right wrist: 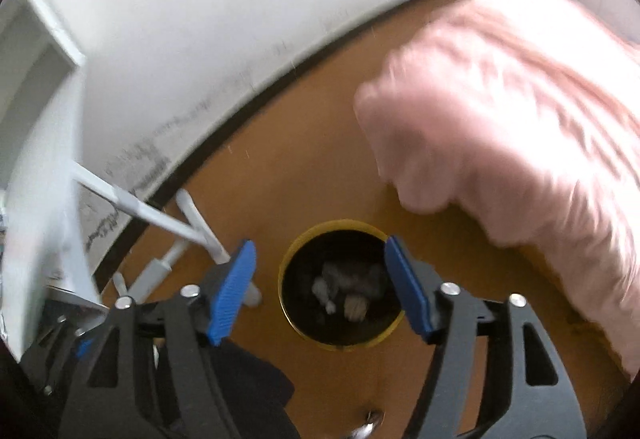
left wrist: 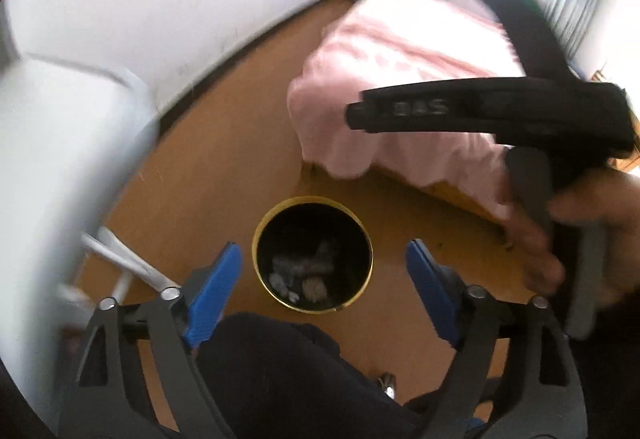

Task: Collect trash
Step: 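Carry cap and snack over the wastebasket and open both tools to drop them, then grasp the floral wrapper with the left tool while the right tool grasps the blue snack bag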

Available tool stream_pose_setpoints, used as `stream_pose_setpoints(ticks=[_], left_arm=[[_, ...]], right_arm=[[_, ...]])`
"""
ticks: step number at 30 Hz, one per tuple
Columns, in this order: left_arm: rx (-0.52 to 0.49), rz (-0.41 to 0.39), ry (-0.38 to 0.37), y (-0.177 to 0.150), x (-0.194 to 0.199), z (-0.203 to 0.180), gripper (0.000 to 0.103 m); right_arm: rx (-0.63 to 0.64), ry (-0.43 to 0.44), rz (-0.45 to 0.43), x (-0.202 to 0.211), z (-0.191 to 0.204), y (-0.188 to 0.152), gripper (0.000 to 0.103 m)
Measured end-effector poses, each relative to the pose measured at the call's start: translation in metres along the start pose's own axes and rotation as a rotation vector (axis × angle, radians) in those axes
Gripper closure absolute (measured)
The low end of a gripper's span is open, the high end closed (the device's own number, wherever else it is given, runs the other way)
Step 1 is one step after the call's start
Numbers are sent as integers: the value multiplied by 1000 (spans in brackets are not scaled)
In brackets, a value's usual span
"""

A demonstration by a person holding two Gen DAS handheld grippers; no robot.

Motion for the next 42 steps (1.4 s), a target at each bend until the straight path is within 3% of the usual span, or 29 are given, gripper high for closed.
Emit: stream_pose_setpoints(ticks=[3, 7, 9, 13, 18, 23, 30, 34, 36, 37, 38, 42], left_arm=[[10, -84, 45, -6, 56, 15, 14], [81, -190, 206, -40, 144, 70, 12], [136, -201, 285, -59, 172, 99, 12], [357, -190, 471, -125, 234, 179, 12], [565, -167, 635, -202, 282, 236, 12], [772, -198, 685, -273, 326, 266, 12], [865, -193, 729, -326, 353, 272, 12], [888, -183, 736, -343, 359, 268, 12], [899, -181, 740, -349, 361, 267, 12], [904, -181, 742, -351, 362, 267, 12], [906, -183, 743, -352, 362, 265, 12], [900, -182, 735, -342, 357, 267, 12]], right_arm=[[81, 70, -74, 33, 45, 6, 35], [217, 186, -122, 63, 115, 0, 34], [293, 266, -120, 71, 156, -9, 34], [454, 391, -86, 78, 234, -33, 34], [693, 523, -27, 82, 345, -79, 34], [881, 658, 44, 95, 451, -124, 35], [1140, 624, 16, 94, 575, -182, 35], [1214, 549, 19, 79, 609, -201, 38], [1235, 517, -7, 77, 624, -206, 55], [1228, 520, -18, 78, 627, -205, 58], [1202, 546, -17, 81, 628, -200, 63], [1046, 680, -52, 110, 615, -167, 67]])
Point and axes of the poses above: each gripper's, at about its wrist camera, not at the fingertips, and x roughly against the way its jaws point, z to its left, y to its top, the point moved 1 cm from there along -x, roughly the way its jaws point, and after that the axes turned 3 degrees about -x, right-handed, at the moved point
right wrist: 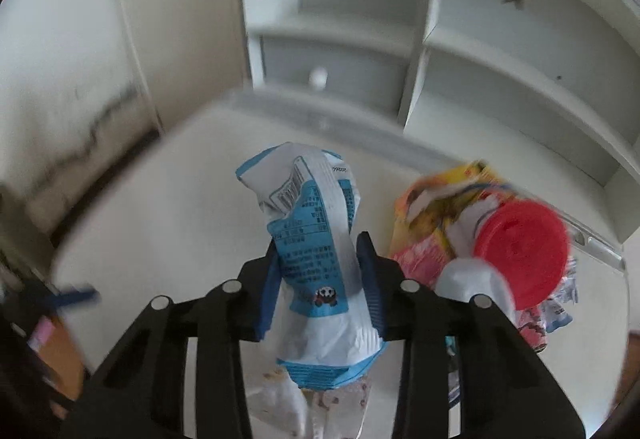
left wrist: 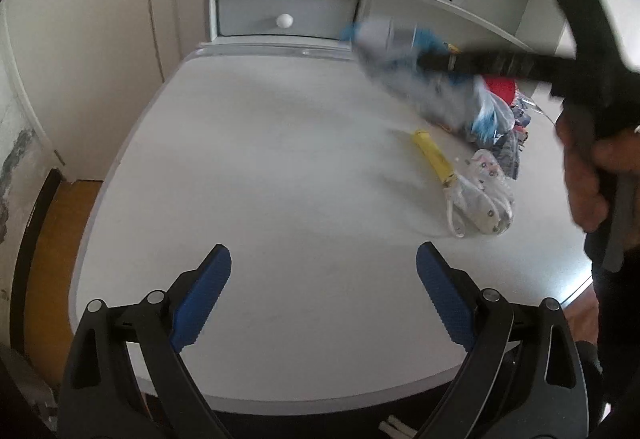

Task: Collect trash
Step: 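Grasp the floral wrapper with the left tool while the right tool grasps the blue snack bag, then carry both bags over the wastebasket and open both tools to drop them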

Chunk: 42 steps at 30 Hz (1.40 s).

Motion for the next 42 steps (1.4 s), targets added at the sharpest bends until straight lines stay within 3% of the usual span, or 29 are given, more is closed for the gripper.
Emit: stream_pose_setpoints(ticks=[4, 10, 12, 15, 20, 23, 24, 27, 36, 39, 42], left_arm=[[-39, -1, -45, 13, -9, -32, 12], [-113, 1, -118, 30, -32, -88, 12], [-142, -4, -109, 30, -37, -107, 12], [-197, 22, -38, 30, -53, -132, 12], [-236, 40, 35, 26, -70, -147, 13], [-248, 18, 19, 19, -60, -145, 38], [-243, 24, 16, 16, -55, -141, 55], [-224, 23, -2, 16, -42, -126, 73], [-219, -70, -13, 31, 1, -118, 75], [-256, -81, -106, 38, 3, -150, 75], [-343, -88, -220, 34, 1, -207, 75]], right_arm=[[-92, 32, -49, 31, -18, 1, 67], [-193, 5, -69, 73, -59, -36, 67], [-226, -12, -69, 85, -74, -54, 67], [-266, -41, -68, 100, -93, -77, 67], [-327, -79, -66, 113, -119, -105, 67], [-356, -101, -60, 119, -133, -120, 67], [-367, -108, -60, 121, -138, -125, 67], [-390, -132, -59, 126, -150, -135, 67], [-504, -231, -80, 158, -204, -171, 67], [-559, -289, -96, 179, -227, -194, 67], [-648, -357, -101, 203, -255, -227, 67]])
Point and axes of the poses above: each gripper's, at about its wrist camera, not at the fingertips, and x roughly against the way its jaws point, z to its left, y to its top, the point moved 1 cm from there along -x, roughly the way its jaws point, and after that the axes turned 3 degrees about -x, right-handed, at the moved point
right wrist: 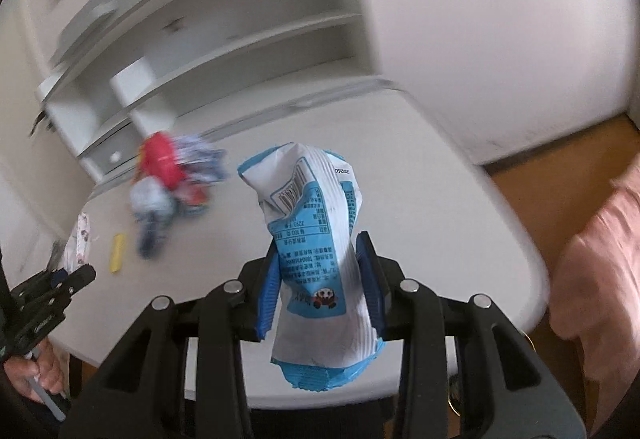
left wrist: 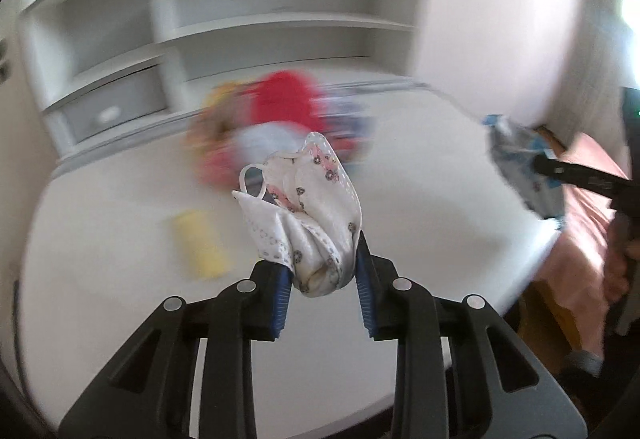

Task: Collect trash
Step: 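Carry both bags over the wastebasket and open both tools to drop them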

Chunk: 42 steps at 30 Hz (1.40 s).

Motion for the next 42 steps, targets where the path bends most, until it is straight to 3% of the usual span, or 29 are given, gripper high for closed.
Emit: stream_pose_setpoints(ticks=[8, 12, 17, 19, 25, 30, 35, 36, 37, 39, 42], left_arm=[[-275, -24, -333, 18, -39, -191, 75], [-369, -9, -419, 6, -66, -272, 75], [-413, 149, -534, -32, -128, -351, 75], [-429, 210, -536, -48, -156, -372, 75], [-446, 344, -526, -84, -218, -405, 75], [-449, 420, -518, -100, -244, -420, 74], [-461, 422, -518, -101, -249, -427, 72], [-462, 414, -516, -100, -249, -428, 66], [-465, 410, -514, -99, -250, -430, 52], [-472, 385, -515, -96, -245, -431, 36], [-495, 372, -509, -93, -241, -430, 35]], right_arm=[[-225, -208, -50, 48, -134, -33, 67], [-339, -316, -27, 55, -204, -58, 67], [-461, -389, 64, 37, -278, -95, 67], [-510, -399, 134, 18, -305, -115, 67], [-564, -416, 310, -26, -337, -154, 67], [-577, -405, 327, -32, -344, -160, 67], [-564, -407, 315, -30, -341, -155, 66], [-561, -408, 306, -29, -339, -154, 65], [-559, -410, 301, -29, -339, -154, 61], [-562, -412, 289, -28, -340, -150, 52], [-570, -415, 267, -25, -340, -146, 49]])
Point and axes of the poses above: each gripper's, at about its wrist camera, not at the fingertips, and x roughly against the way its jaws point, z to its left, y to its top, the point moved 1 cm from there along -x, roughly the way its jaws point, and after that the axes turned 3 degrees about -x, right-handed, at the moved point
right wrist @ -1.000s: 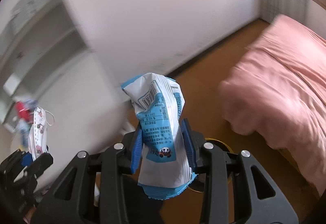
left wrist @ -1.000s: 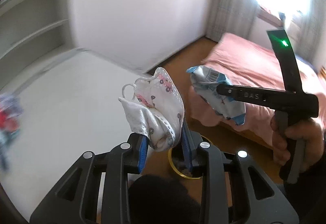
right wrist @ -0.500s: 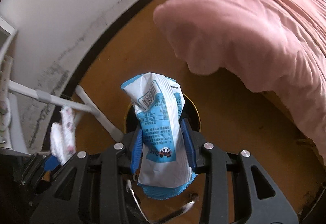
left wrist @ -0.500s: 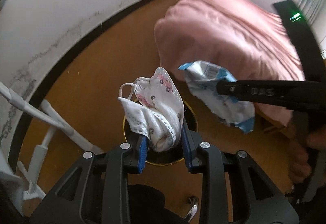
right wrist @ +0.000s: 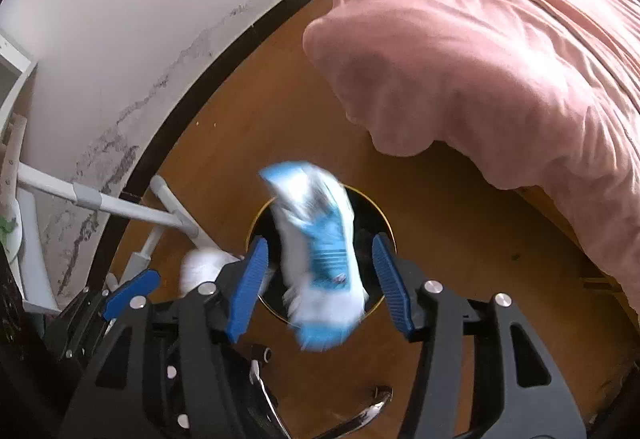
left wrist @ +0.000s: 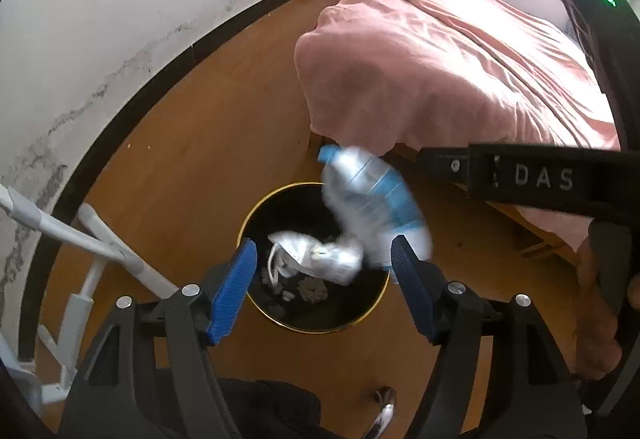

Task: Collect trash
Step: 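Carry both bags over the wastebasket and open both tools to drop them, then grasp the yellow stick with the left tool while the right tool grasps the grey sock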

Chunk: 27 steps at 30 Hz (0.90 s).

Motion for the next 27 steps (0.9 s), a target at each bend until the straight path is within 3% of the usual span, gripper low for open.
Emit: stream_pose_setpoints(ticks=[3, 8, 15, 21, 24, 27], left_arm=[[12, 3, -4, 0, 6, 2, 33], [-25, -39, 12, -2, 38, -2, 22], [-40, -124, 25, -8, 110, -8, 15], [-6, -203, 99, -30, 201, 11, 13], [67, -244, 129, -52, 253, 41, 13], [149, -289, 219, -84, 306, 86, 12]], right_arm=[[-7, -3, -10, 2, 2, 2, 49], [10, 1, -56, 20, 11, 7, 48], [88, 24, -207, 86, 43, 11, 43], [266, 139, -291, 146, 116, -3, 40], [365, 208, -320, 173, 163, -20, 39], [481, 301, -319, 192, 217, -42, 39]])
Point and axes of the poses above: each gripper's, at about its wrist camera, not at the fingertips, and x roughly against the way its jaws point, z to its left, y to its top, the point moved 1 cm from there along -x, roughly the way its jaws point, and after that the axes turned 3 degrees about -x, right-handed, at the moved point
